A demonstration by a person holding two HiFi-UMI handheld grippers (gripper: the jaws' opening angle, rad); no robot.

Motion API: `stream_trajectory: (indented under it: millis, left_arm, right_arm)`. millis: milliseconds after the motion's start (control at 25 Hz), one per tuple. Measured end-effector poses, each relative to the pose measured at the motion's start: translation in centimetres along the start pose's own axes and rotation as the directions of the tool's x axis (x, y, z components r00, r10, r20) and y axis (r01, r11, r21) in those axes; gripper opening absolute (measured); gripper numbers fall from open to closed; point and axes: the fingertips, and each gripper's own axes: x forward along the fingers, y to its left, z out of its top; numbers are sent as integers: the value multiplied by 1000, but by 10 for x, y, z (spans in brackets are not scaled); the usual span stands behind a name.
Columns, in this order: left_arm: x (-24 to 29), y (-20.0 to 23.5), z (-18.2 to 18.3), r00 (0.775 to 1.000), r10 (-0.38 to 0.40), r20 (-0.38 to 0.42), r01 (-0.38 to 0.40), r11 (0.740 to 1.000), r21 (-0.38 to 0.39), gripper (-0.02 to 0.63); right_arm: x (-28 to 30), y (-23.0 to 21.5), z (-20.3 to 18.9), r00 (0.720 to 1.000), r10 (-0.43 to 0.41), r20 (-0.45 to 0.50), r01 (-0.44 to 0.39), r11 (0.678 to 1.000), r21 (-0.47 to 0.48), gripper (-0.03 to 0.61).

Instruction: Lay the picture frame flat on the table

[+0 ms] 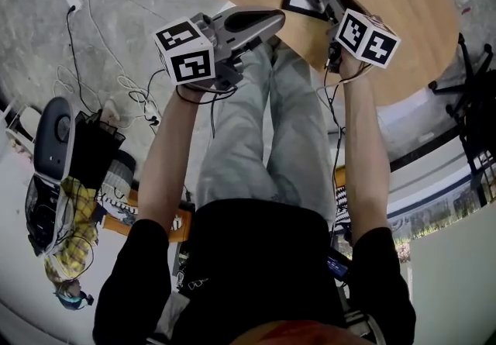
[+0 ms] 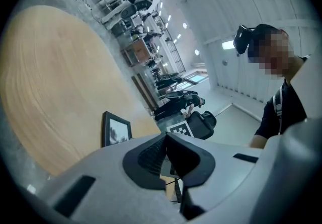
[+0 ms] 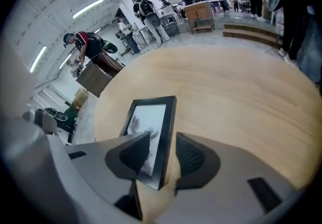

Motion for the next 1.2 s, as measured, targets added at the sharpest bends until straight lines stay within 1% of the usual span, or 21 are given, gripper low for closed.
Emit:
stream_trajectory:
  millis: [40, 80, 120, 200, 280, 400, 480, 560, 680, 720, 760, 800, 840, 880, 920, 1000, 1040, 1080, 1120, 1160, 1200]
  left_arm:
    - [0, -3, 3, 1000, -13, 6, 13, 1000, -2, 8]
    - [1, -8, 8, 999, -28, 17, 28, 1000, -2, 8]
    - [0, -12, 14, 999, -36, 30, 35, 999, 8, 8]
    - [-4, -20, 30, 998, -28, 56, 25, 998, 54, 8]
    - [-7, -32, 49, 995, -15, 96, 5, 995, 103, 8]
    - [-8, -62, 96, 982, -17, 188, -17, 984, 180, 8]
    - [-13, -87, 132, 971, 1, 241, -55, 974, 218, 8]
    - [-22, -122, 159, 959, 11, 282, -83, 966, 245, 8]
    - [-41, -188, 191, 944, -30, 327, -77, 948, 309, 8]
    - [-43, -211, 202, 937, -46, 346, -82, 935, 346, 8]
    - [-43, -233, 212, 927, -57, 372, -101, 914, 392, 8]
    - [-42, -256, 222, 912, -58, 406, -139, 888, 439, 8]
    - [-42, -276, 232, 893, -43, 448, -199, 856, 478, 8]
    - [-47, -293, 242, 867, -9, 498, -279, 820, 501, 8]
    - [-56, -304, 254, 833, 42, 551, -373, 779, 504, 8]
    - [-80, -313, 286, 747, 163, 645, -558, 681, 475, 8]
    - [-92, -315, 302, 701, 212, 681, -629, 634, 450, 8]
    - [-101, -317, 316, 662, 244, 709, -678, 599, 426, 8]
    - [-109, -320, 327, 634, 259, 729, -706, 580, 408, 8]
    - [-115, -323, 334, 617, 262, 742, -719, 572, 395, 8]
    - [-119, -327, 339, 607, 261, 751, -725, 569, 389, 8]
  right_arm:
    - [-4, -1, 1, 1000, -12, 10, 12, 1000, -7, 145]
    - [-8, 1, 4, 1000, -5, 26, 5, 1000, -6, 83]
    - [-12, 7, 9, 999, 19, 46, -19, 1000, -3, 41]
    - [-24, 29, 22, 991, 97, 90, -97, 995, 1, 23]
    - [-43, 57, 39, 973, 187, 135, -189, 982, -4, 17]
    - [-82, 100, 87, 921, 318, 223, -318, 947, -36, 12]
    - [-114, 131, 122, 886, 368, 281, -358, 929, -89, 12]
    - [-155, 159, 150, 860, 388, 332, -362, 922, -139, 12]
    - [-224, 198, 190, 820, 406, 403, -339, 912, -230, 12]
    - [-247, 207, 204, 798, 419, 434, -328, 905, -270, 12]
    - [-272, 213, 220, 771, 430, 470, -309, 898, -314, 12]
    - [-297, 217, 235, 742, 437, 508, -281, 891, -357, 14]
    - [-322, 221, 247, 714, 443, 543, -248, 884, -395, 14]
    - [-346, 227, 257, 689, 445, 572, -211, 878, -430, 12]
    - [-365, 237, 266, 670, 445, 594, -170, 871, -461, 14]
    - [-393, 265, 285, 644, 435, 630, -76, 855, -513, 14]
    - [-403, 278, 295, 632, 426, 648, -38, 851, -523, 12]
    - [-410, 289, 304, 619, 418, 665, -17, 854, -521, 12]
    - [-415, 298, 312, 608, 412, 679, -13, 860, -510, 12]
    - [-419, 304, 317, 599, 409, 689, -16, 866, -500, 12]
    - [-423, 309, 321, 595, 408, 693, -16, 868, -497, 12]
